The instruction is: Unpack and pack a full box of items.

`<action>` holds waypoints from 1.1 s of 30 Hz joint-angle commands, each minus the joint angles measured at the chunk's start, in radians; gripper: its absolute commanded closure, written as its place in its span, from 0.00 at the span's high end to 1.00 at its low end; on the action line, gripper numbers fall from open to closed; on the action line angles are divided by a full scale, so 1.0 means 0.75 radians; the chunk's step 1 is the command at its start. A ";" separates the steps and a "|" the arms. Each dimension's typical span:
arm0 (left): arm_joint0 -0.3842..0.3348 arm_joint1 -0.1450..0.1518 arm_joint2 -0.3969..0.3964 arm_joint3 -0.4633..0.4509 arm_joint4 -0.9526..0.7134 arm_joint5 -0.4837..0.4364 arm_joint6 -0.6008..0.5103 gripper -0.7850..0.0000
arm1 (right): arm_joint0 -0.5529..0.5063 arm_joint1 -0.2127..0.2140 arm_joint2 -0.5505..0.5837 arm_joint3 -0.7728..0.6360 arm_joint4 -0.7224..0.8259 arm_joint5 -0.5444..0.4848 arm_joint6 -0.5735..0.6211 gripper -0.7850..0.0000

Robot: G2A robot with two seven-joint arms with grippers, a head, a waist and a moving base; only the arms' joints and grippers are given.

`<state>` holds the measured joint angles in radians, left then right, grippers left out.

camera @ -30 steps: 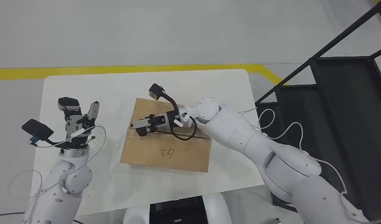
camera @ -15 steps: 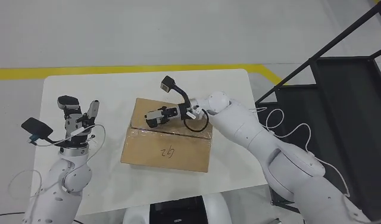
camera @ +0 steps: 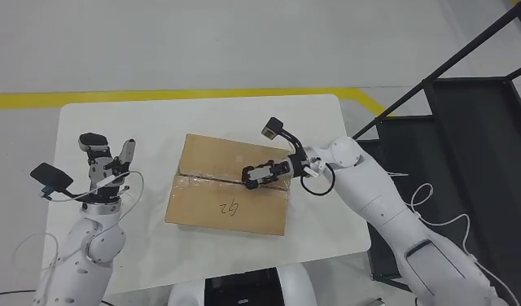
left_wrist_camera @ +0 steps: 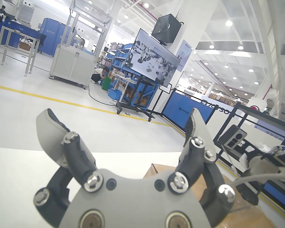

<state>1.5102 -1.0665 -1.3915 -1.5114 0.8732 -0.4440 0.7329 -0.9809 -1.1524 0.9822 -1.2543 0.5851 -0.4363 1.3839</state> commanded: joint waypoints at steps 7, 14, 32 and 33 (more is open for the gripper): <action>0.010 -0.011 -0.020 0.033 0.004 -0.013 0.004 1.00 | -0.191 0.092 0.202 -0.029 -0.007 0.088 0.088 1.00; 0.008 -0.023 -0.019 0.041 0.012 -0.018 -0.003 1.00 | -0.206 0.101 0.200 0.051 -0.014 0.065 0.064 1.00; 0.059 -0.044 -0.091 0.015 0.025 0.223 -0.194 1.00 | -0.265 0.128 0.401 -0.182 0.084 -0.256 -0.256 1.00; 0.065 -0.044 -0.090 -0.002 0.010 0.216 -0.249 1.00 | -0.273 0.128 0.406 -0.186 0.085 -0.275 -0.275 1.00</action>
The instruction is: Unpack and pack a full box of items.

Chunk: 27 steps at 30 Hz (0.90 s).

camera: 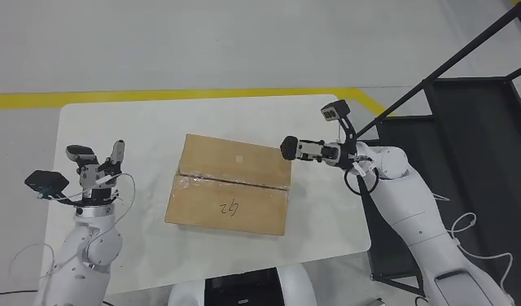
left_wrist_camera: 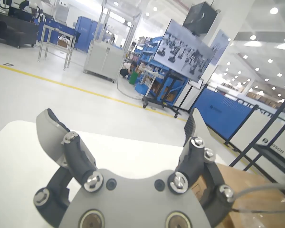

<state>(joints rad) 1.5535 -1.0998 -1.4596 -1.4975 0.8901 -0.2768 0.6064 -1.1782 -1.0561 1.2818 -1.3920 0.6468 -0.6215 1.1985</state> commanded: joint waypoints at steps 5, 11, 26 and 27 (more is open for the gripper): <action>0.020 0.005 -0.028 -0.139 -0.068 -0.023 -0.327 1.00 | -0.033 -0.006 0.016 -0.017 0.026 -0.076 -0.107 1.00; 0.025 0.010 -0.077 -0.326 -0.058 0.010 -0.497 1.00 | -0.040 -0.012 0.018 -0.014 0.037 -0.086 -0.169 1.00; 0.014 -0.042 0.012 -0.330 -0.728 -0.269 -0.308 1.00 | -0.096 -0.036 0.074 0.026 0.133 -0.304 -0.427 1.00; 0.014 -0.045 0.024 -0.319 -0.770 -0.280 -0.333 1.00 | -0.104 -0.040 0.075 0.031 0.134 -0.316 -0.469 1.00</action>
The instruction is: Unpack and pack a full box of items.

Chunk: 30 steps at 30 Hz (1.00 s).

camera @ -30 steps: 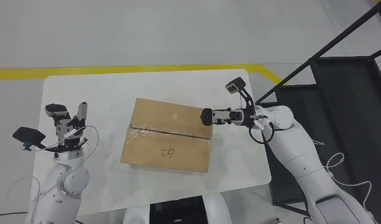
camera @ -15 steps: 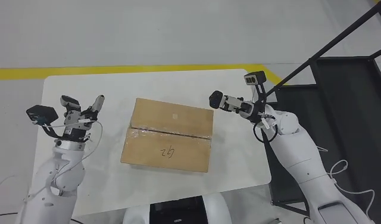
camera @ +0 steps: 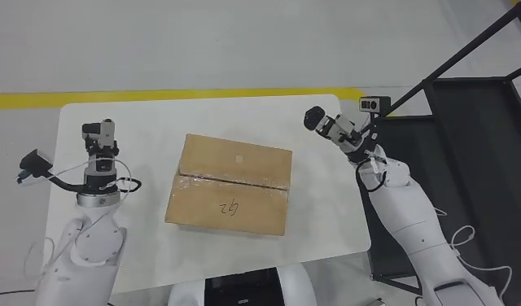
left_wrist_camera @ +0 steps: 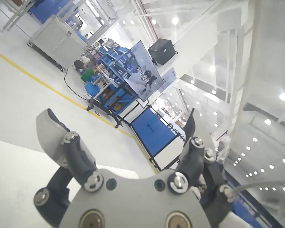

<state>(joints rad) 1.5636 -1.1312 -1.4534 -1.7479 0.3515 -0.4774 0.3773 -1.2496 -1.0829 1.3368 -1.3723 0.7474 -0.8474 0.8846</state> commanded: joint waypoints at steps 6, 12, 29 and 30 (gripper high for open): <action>0.002 0.006 -0.012 0.042 -0.053 0.037 -0.282 1.00 | -0.057 -0.027 -0.015 0.010 -0.121 0.006 -0.341 1.00; 0.014 0.006 -0.049 0.023 -0.075 0.056 -0.305 1.00 | -0.069 -0.049 -0.058 0.015 -0.214 0.032 -0.503 1.00; 0.014 0.006 -0.049 0.023 -0.075 0.055 -0.305 1.00 | -0.069 -0.049 -0.058 0.015 -0.214 0.032 -0.503 1.00; 0.014 0.006 -0.049 0.023 -0.075 0.055 -0.305 1.00 | -0.069 -0.049 -0.058 0.015 -0.214 0.032 -0.503 1.00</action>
